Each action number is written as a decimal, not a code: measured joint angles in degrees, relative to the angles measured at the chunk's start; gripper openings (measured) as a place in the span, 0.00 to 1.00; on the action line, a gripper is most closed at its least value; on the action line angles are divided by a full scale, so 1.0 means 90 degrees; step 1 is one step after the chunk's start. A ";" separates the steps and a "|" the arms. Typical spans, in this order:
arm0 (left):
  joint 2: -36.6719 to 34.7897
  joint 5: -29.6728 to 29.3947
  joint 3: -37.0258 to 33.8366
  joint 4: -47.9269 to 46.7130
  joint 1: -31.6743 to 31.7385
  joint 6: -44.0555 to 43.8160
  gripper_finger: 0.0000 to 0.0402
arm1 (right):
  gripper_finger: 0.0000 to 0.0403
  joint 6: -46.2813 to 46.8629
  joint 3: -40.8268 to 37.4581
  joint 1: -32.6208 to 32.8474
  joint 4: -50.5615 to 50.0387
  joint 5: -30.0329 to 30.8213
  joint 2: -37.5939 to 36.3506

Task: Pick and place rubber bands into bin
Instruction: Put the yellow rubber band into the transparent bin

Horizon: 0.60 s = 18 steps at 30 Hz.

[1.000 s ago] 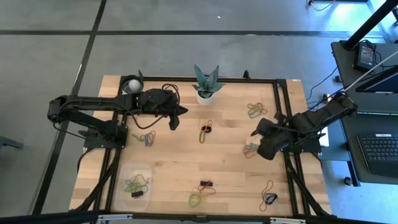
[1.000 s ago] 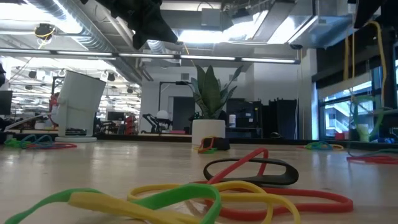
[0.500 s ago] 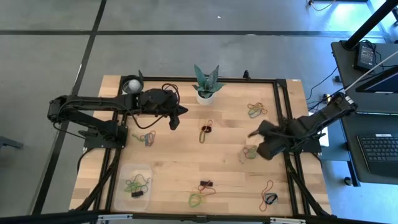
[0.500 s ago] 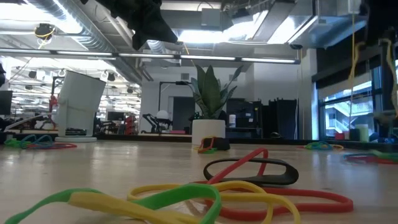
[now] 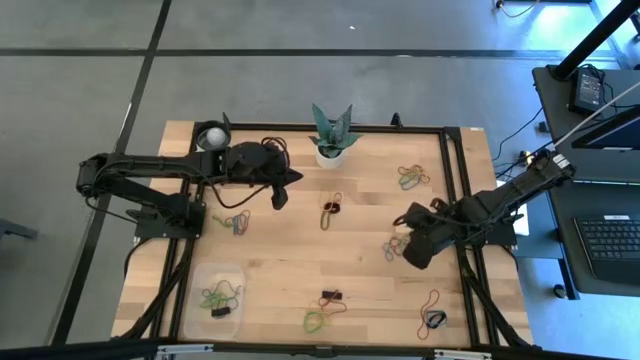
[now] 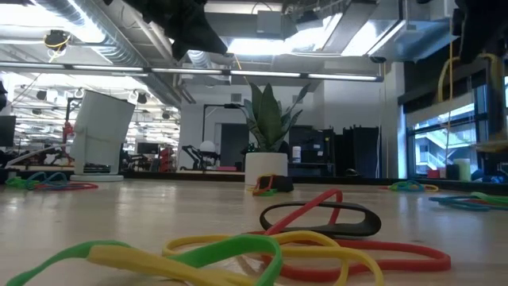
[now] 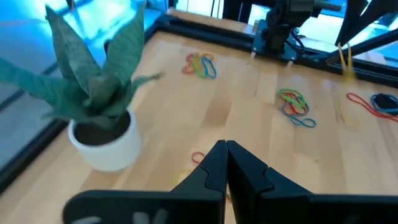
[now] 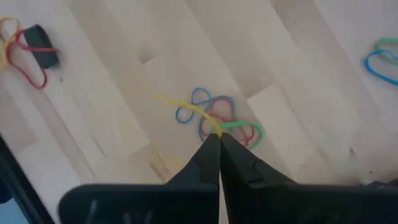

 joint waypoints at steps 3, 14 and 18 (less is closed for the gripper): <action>0.0000 -0.0014 0.0000 0.0324 0.0000 0.0186 0.03 | 0.00 -0.0017 0.0000 -0.0005 -0.0002 0.0043 0.0000; 0.0382 0.0437 -0.0002 0.2466 -0.0113 0.0584 0.37 | 0.00 -0.0957 -0.0002 -0.0298 0.0052 0.0512 -0.0106; 0.0783 0.0589 -0.0002 0.3558 -0.0275 0.0582 0.54 | 0.00 -0.1664 -0.0002 -0.0588 0.0411 0.0852 -0.0488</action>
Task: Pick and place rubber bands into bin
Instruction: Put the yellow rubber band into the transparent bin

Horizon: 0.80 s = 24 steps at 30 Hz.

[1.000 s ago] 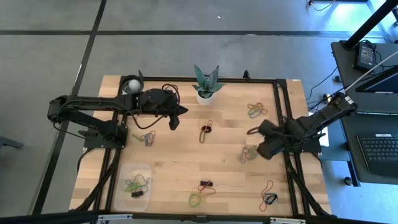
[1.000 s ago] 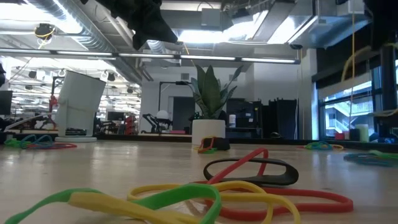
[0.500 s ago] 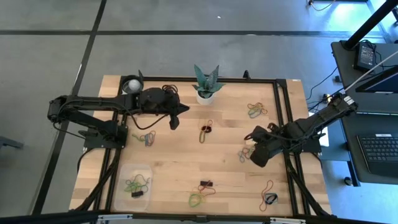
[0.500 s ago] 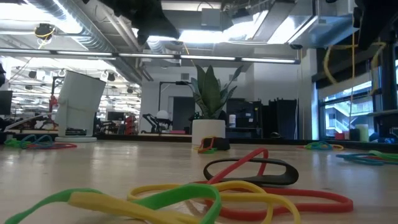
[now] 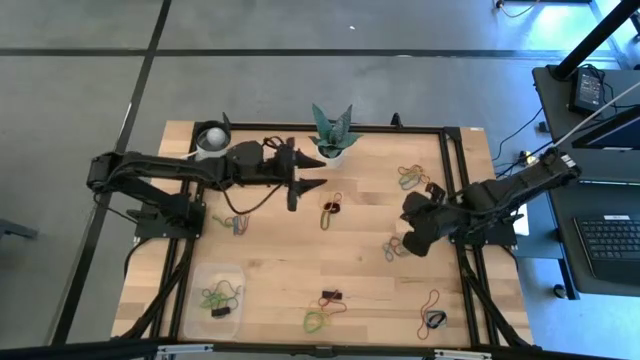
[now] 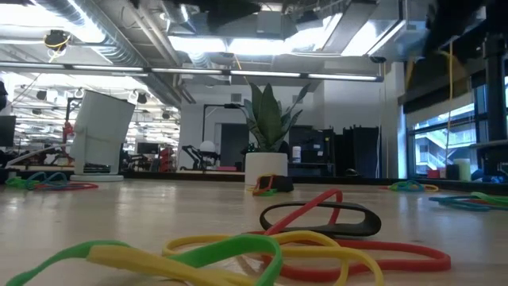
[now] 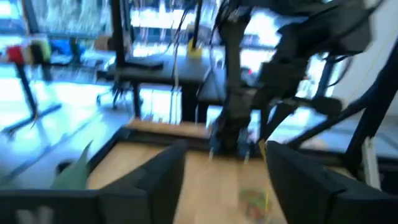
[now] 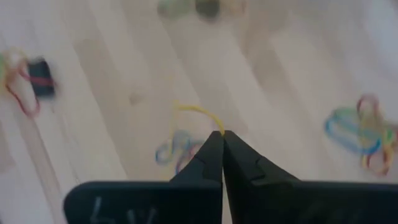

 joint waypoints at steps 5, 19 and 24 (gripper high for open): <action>0.0703 -0.0001 0.0000 0.1748 -0.0124 -0.0032 0.69 | 0.00 -0.1294 0.0000 -0.0594 0.0881 0.0204 -0.0546; 0.3052 0.0170 0.2508 0.1493 -0.0329 -0.0398 0.72 | 0.00 -0.4854 0.0002 -0.2172 0.3744 -0.0582 -0.0641; 0.3355 0.0161 0.3369 0.0306 -0.0318 -0.0272 0.72 | 0.00 -0.5120 0.0002 -0.2251 0.3802 -0.0600 -0.0690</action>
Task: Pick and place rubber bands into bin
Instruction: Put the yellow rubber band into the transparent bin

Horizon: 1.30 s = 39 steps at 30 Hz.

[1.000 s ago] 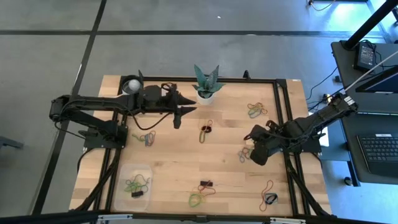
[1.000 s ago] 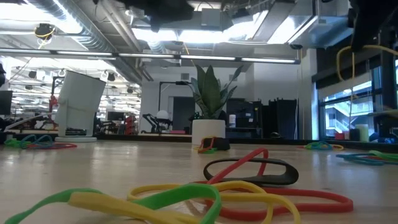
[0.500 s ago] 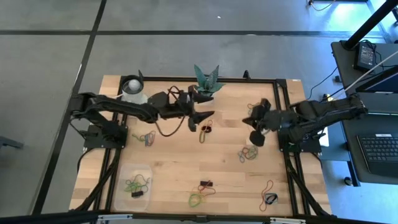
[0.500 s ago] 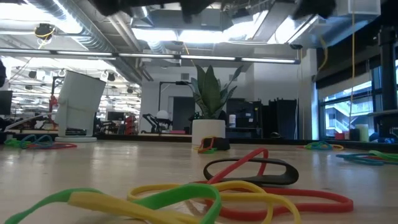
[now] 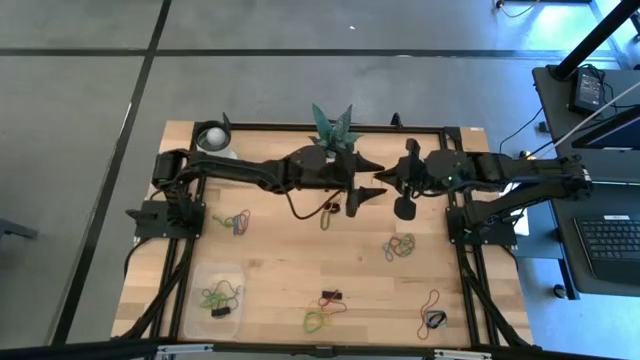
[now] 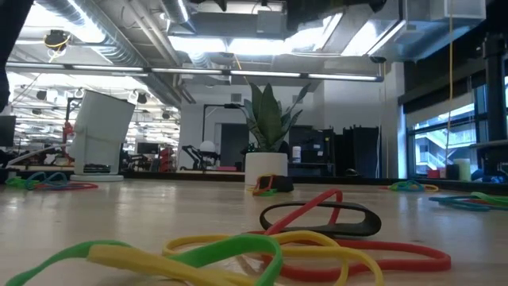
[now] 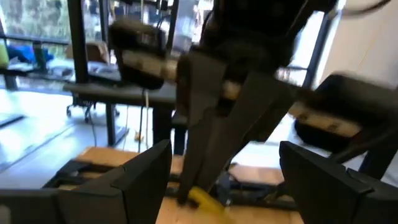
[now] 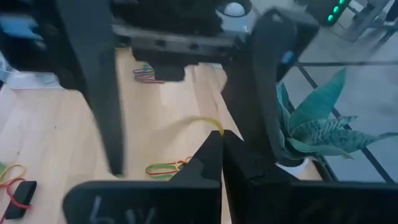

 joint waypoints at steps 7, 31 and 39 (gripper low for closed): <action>0.0013 -0.0199 0.0144 -0.0507 0.0052 0.0196 0.72 | 0.00 -0.0252 0.0000 0.0000 0.0222 0.0001 -0.0167; 0.0013 0.0126 0.0143 -0.0546 0.0052 0.0203 0.01 | 0.02 -0.0493 0.0002 -0.0051 0.0865 0.0002 -0.0115; 0.0011 0.0126 0.0143 -0.0720 0.0049 0.0205 0.01 | 0.08 -0.0019 0.0002 -0.0053 0.0822 0.0002 -0.0115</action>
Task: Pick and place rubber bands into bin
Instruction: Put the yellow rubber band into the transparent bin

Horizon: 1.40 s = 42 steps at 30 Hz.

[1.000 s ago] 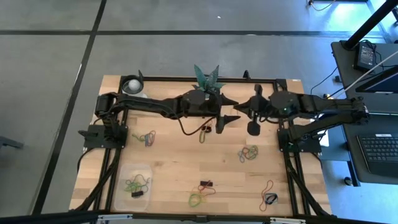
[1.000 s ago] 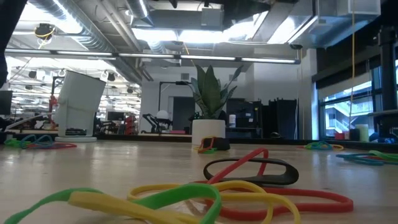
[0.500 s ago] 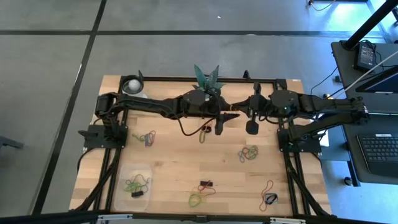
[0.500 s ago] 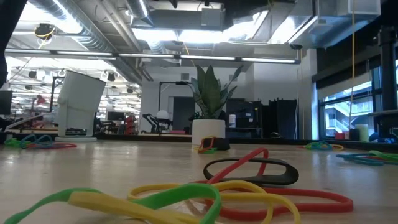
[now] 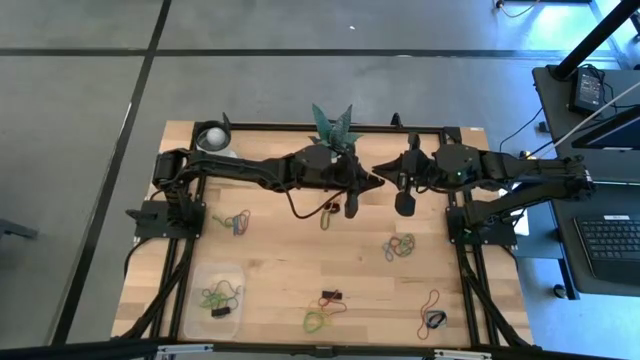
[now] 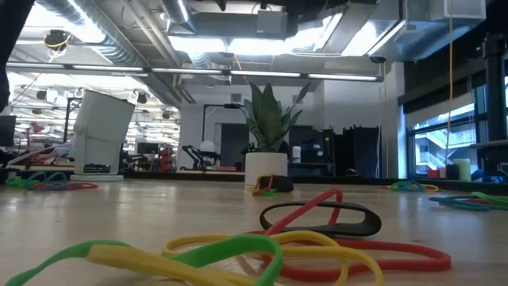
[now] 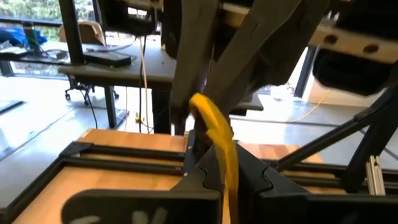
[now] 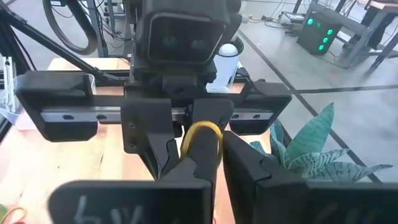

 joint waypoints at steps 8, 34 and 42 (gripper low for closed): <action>-0.0101 -0.0298 -0.0002 -0.0608 -0.0005 0.0045 0.01 | 0.24 0.0119 0.0000 -0.0081 -0.0301 0.0000 -0.0144; -0.3157 -0.3802 0.0000 -0.7295 -0.2648 -0.2953 0.01 | 0.29 0.3471 0.0000 0.0293 -0.2334 -0.0013 -0.0204; -0.2945 -0.4081 0.0000 -0.8582 -0.4409 -0.5727 0.01 | 0.27 0.4188 0.0000 0.0898 -0.2313 -0.0432 0.0322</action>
